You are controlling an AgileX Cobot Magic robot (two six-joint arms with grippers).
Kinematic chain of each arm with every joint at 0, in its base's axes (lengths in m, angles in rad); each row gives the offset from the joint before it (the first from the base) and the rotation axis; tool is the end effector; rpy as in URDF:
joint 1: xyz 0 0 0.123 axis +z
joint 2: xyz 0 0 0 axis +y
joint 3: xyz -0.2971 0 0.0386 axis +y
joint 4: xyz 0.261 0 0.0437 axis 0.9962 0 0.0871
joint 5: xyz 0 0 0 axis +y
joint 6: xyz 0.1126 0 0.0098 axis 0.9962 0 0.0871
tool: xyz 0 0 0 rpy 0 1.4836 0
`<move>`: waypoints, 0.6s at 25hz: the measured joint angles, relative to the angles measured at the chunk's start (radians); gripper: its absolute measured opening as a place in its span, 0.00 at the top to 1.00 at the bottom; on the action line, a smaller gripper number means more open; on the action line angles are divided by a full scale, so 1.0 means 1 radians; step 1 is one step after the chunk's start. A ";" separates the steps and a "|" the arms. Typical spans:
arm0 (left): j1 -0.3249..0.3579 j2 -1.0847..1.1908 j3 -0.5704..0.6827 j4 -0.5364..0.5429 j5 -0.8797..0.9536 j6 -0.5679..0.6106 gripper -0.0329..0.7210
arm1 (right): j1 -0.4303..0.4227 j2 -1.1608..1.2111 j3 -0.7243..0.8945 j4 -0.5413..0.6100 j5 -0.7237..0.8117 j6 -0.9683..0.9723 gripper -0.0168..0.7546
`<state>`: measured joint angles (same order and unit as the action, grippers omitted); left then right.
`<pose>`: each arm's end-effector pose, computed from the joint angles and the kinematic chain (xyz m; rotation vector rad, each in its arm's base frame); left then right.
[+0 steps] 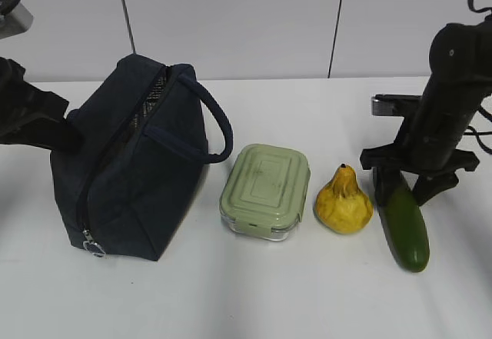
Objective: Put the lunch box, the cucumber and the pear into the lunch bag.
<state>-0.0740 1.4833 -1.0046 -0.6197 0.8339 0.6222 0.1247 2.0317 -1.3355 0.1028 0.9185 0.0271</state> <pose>0.3040 -0.0713 0.2489 0.4595 2.5831 -0.5613 0.3959 0.0589 0.1255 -0.0573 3.1014 0.1336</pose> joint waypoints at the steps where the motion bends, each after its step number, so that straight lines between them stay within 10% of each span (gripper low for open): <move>1: 0.000 0.000 0.000 0.000 -0.001 0.000 0.98 | 0.000 0.008 -0.004 0.005 0.006 0.000 0.36; 15: 0.000 0.000 0.000 -0.012 -0.003 0.000 0.98 | 0.059 -0.094 -0.297 0.010 0.191 -0.004 0.45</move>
<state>-0.0740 1.4833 -1.0046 -0.6318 0.8309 0.6222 0.1834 1.9374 -1.6322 0.1131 1.1096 0.0235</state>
